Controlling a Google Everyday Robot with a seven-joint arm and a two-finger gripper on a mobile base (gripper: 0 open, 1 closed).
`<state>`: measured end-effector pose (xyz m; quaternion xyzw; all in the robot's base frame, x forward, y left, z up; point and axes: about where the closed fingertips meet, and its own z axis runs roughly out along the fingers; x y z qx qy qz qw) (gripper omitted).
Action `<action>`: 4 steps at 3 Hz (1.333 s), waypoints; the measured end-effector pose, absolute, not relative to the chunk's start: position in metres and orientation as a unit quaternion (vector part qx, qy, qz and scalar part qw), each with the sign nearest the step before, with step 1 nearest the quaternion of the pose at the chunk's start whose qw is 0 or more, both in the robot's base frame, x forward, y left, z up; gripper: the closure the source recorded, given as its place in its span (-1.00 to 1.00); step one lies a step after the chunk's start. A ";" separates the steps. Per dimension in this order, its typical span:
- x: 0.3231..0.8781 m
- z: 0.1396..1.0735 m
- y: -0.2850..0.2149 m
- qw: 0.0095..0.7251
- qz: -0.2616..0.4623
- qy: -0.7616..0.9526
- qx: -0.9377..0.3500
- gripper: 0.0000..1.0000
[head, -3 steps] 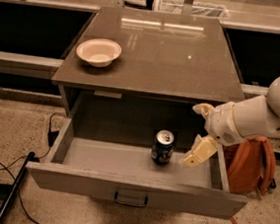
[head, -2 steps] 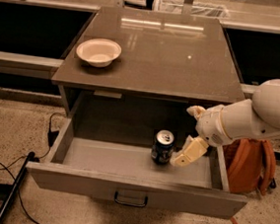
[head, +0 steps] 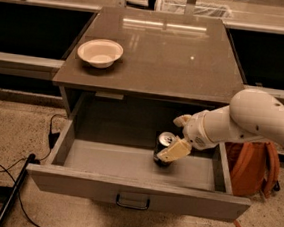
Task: Pick pepsi can from top drawer and place on counter
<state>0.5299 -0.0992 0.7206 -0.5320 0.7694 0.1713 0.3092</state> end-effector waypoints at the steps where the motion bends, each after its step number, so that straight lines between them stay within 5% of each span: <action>1: 0.531 0.704 -0.089 0.297 0.167 0.773 -0.535 -0.62; 2: 0.531 0.690 -0.081 0.283 0.166 0.775 -0.540 -0.62; 4: 0.531 0.671 -0.072 0.269 0.200 0.775 -0.536 0.21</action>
Offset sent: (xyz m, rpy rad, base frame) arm 0.0009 0.0257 -0.0470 -0.0687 0.0552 0.0207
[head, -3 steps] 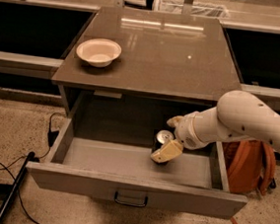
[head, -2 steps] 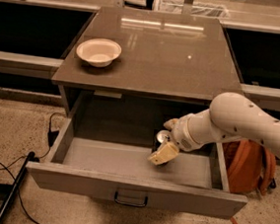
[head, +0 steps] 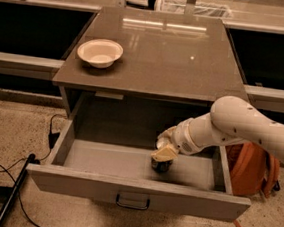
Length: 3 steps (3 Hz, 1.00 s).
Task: Pick pepsi can from top drawer and place on counter
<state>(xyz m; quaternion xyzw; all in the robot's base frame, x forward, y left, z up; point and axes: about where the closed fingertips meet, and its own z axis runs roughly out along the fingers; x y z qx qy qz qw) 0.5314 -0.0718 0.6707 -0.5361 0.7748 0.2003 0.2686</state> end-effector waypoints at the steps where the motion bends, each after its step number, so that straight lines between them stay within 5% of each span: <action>1: 0.532 0.679 -0.068 0.285 0.242 0.762 -0.529 0.68; 2: 0.532 0.704 -0.068 0.319 0.285 0.734 -0.527 1.00; 3: 0.530 0.778 -0.087 0.352 0.285 0.698 -0.555 1.00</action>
Offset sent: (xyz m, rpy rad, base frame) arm -0.0008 -0.0052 0.0703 0.3534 -0.0433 0.0972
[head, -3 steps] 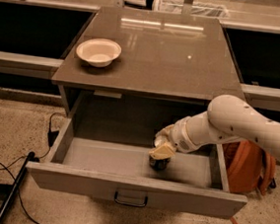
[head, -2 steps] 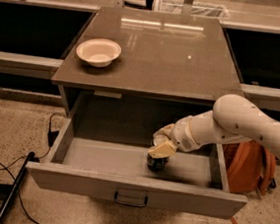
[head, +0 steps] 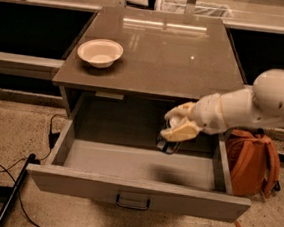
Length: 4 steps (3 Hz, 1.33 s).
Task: Pick pepsi can from top drawer and place on counter
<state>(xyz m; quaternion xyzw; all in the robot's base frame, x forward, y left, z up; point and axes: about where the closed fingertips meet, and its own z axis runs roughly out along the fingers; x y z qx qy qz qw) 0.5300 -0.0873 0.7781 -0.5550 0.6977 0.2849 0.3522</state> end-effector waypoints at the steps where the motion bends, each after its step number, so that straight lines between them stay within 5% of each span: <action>1: 0.532 0.847 -0.114 0.361 0.255 0.685 -0.578 1.00; 3: 0.589 0.882 -0.149 0.245 0.269 0.736 -0.571 1.00; 4: 0.624 0.903 -0.153 0.244 0.281 0.773 -0.513 1.00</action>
Offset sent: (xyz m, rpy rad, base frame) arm 0.0656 -0.0854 0.2166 -0.2483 -0.1258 0.0701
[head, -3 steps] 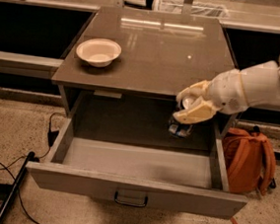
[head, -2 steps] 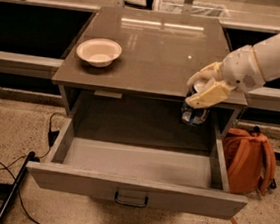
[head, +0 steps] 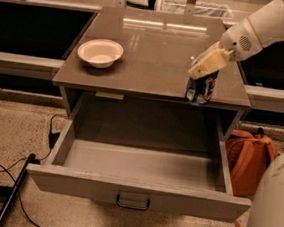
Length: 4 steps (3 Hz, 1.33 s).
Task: Pick pepsi can from top drawer and place on counter
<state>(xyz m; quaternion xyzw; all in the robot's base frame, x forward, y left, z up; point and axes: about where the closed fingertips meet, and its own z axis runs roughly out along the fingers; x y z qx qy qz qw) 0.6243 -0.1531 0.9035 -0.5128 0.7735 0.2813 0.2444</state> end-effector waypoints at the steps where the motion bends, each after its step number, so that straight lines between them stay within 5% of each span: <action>1: 0.638 0.931 -0.158 0.275 0.266 0.777 -0.501 1.00; 4: 0.685 0.914 -0.147 0.329 0.205 0.790 -0.474 1.00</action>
Offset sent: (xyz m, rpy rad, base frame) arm 0.0140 -0.0063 0.0282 0.0110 -0.0510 -0.0528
